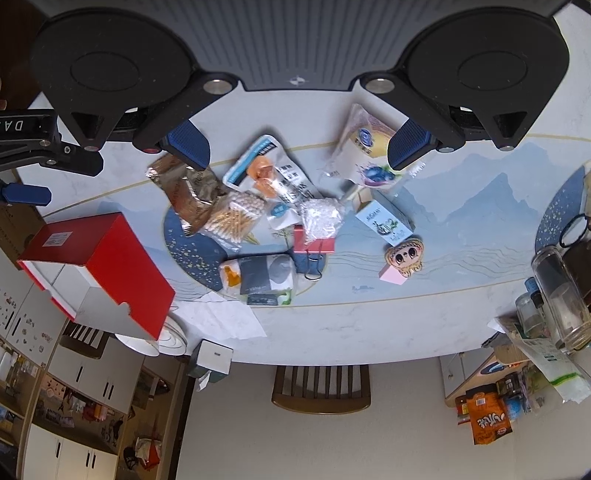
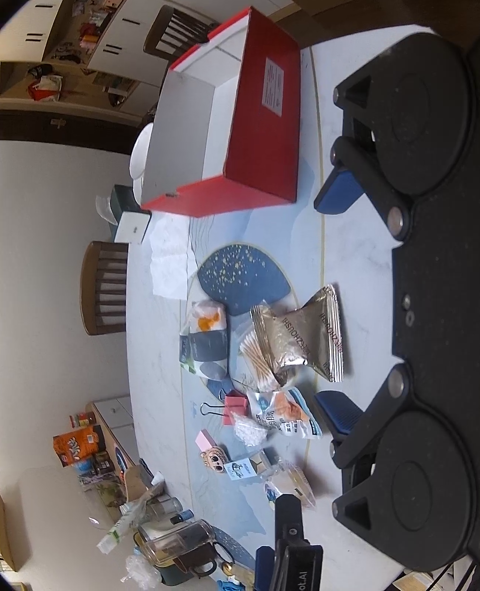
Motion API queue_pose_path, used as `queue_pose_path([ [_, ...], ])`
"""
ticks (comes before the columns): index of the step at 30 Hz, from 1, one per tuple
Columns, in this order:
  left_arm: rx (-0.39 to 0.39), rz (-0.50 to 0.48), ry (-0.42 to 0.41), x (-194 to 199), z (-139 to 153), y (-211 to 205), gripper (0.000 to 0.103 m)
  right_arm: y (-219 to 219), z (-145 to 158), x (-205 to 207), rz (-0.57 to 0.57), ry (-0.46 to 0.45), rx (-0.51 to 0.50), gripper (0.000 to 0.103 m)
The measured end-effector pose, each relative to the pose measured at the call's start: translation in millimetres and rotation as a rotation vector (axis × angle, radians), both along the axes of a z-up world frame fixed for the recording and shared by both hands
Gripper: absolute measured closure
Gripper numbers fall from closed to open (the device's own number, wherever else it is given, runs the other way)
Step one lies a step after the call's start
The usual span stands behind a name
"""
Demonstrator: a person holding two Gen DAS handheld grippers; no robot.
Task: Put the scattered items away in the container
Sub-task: 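Reach the left tool to the blueberry bun while the right tool reaches the foil bag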
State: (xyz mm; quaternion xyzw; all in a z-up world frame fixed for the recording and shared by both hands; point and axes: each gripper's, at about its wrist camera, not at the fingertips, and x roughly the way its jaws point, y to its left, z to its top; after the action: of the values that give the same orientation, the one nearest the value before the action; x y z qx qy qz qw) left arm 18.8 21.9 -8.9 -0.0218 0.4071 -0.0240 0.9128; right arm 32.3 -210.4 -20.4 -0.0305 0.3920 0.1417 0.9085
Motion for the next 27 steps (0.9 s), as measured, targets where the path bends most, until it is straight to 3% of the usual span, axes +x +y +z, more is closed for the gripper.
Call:
queue_pose_path([
  [11,0.071,-0.017,0.028,34.5,-29.7,33.5,0.0,18.2,-29.1,41.5,0.044,0.068,-0.011,0.002],
  [27,0.112,-0.164,0.096,68.9,-71.1,48.8,0.0,44.0,-60.2,88.2,0.086,0.129,-0.011,0.007],
])
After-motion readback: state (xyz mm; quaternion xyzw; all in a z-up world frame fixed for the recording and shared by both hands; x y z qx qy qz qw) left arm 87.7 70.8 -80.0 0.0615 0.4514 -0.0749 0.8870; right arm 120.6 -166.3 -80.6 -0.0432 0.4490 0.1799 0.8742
